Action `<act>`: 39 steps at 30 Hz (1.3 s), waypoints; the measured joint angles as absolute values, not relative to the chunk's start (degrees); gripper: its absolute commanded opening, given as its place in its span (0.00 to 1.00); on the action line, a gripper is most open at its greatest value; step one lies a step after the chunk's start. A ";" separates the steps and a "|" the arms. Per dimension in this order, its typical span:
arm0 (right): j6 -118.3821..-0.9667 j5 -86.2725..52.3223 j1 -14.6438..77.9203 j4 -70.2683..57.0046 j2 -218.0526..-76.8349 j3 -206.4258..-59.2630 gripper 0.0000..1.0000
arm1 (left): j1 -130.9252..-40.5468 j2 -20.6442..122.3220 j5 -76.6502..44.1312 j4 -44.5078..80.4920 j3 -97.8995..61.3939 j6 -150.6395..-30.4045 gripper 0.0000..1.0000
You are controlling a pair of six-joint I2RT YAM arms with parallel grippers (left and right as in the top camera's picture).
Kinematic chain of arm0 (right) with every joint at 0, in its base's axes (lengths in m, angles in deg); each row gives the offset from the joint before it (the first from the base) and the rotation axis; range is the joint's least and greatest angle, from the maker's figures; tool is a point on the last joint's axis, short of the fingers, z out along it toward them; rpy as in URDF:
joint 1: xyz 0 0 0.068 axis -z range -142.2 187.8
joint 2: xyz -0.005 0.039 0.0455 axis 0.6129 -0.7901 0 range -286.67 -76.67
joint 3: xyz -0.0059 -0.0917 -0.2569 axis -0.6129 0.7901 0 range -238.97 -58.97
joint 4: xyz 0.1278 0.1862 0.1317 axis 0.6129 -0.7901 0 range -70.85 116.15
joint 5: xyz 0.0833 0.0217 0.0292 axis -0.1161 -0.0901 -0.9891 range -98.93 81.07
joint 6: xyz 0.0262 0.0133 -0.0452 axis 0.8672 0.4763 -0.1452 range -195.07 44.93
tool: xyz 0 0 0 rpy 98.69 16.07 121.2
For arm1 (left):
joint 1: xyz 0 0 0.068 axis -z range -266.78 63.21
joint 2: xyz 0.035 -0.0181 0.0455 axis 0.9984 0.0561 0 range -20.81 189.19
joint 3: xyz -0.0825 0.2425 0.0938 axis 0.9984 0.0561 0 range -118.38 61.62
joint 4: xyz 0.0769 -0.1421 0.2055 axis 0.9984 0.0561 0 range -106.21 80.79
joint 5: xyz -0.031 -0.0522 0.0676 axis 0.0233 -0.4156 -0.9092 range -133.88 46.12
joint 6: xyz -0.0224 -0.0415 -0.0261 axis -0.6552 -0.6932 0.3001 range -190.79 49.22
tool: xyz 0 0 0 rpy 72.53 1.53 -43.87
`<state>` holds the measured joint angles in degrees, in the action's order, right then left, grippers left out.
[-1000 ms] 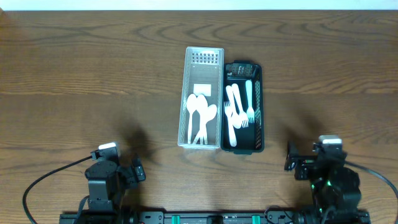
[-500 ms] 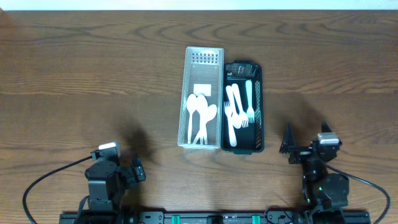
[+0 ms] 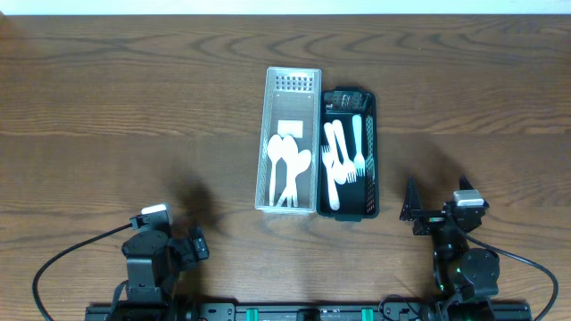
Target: Pack container
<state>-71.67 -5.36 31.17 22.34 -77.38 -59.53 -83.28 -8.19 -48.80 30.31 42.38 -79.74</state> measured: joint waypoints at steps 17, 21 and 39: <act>-71.67 -5.34 31.17 22.34 -77.38 -59.53 0.99 | -83.28 -8.19 -48.80 30.31 42.38 -79.74 0.98; -71.67 -5.36 31.17 22.34 -77.38 -59.53 0.99 | -83.30 -9.67 -48.80 30.85 42.38 -79.74 0.98; -71.67 -5.34 31.17 22.36 -77.36 -59.53 0.99 | -83.30 -20.34 -48.76 -12.03 58.07 -76.76 0.98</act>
